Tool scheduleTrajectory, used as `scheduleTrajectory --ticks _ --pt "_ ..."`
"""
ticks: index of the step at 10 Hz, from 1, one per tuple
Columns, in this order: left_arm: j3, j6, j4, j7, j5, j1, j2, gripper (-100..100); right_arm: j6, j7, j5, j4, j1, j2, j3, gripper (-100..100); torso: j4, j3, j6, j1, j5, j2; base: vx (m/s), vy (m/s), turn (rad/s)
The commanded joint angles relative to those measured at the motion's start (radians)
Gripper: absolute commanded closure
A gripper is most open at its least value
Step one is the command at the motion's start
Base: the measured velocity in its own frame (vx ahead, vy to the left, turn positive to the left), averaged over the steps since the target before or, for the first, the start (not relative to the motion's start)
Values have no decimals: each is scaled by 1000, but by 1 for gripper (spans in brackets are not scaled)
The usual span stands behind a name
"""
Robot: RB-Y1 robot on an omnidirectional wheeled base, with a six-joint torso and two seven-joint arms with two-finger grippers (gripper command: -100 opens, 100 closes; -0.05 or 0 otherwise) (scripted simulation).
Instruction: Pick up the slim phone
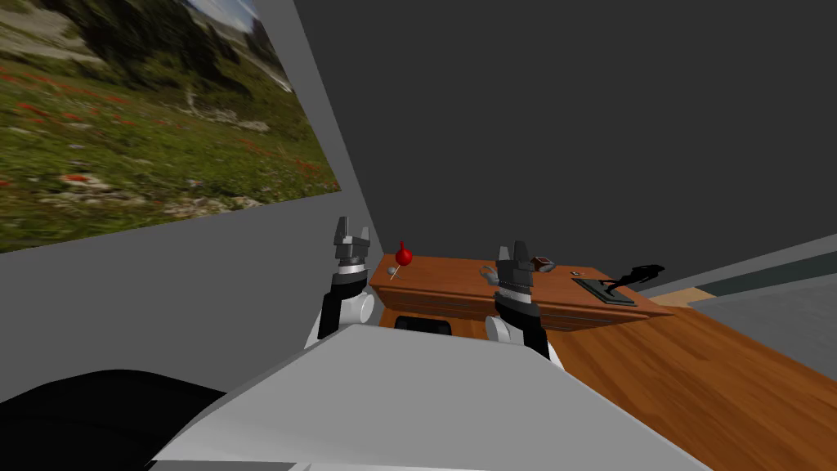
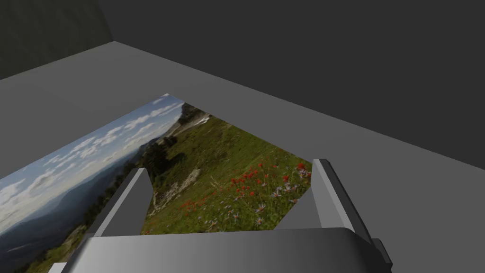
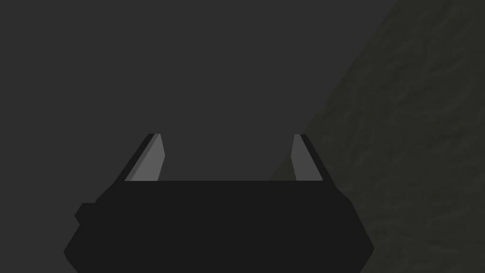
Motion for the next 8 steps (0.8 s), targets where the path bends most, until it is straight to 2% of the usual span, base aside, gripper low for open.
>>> scheduleTrajectory --ticks 1,3,6,7,8 --pt "11 7 9 18 4 1 39 -100 0 0 0 0 0 0 0 0 0 0 0 0 0 0 -13 -13 -87" --pt "36 24 30 60 14 4 97 -100 0 0 0 0 0 0 0 0 0 1 0 -1 0 2 -46 -33 -107" --pt "94 66 86 147 40 11 174 -100 0 0 0 0 0 0 0 0 1 2 0 -2 -1 4 -58 -53 -205" --pt "94 66 86 161 40 11 174 -100 0 0 0 0 0 0 0 0 1 2 1 -4 -1 4 -52 -46 -74" --pt "118 84 111 198 51 14 195 -100 0 0 0 0 0 0 0 0 1 2 0 -3 -1 4 -47 -47 -137"
